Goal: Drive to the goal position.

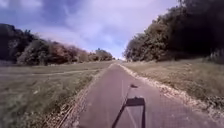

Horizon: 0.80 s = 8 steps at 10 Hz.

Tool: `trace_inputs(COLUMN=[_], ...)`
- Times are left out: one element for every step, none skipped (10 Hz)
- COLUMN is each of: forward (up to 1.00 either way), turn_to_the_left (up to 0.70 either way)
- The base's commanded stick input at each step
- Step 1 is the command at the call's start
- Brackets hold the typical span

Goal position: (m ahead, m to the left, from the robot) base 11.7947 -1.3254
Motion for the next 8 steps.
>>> trace_inputs(forward=[0.70,0.70,0.70,0.70,0.70,0.70,0.70,0.70], turn_to_the_left=[0.00,0.00,0.00,-0.01,-0.02,-0.14,-0.14,-0.14])
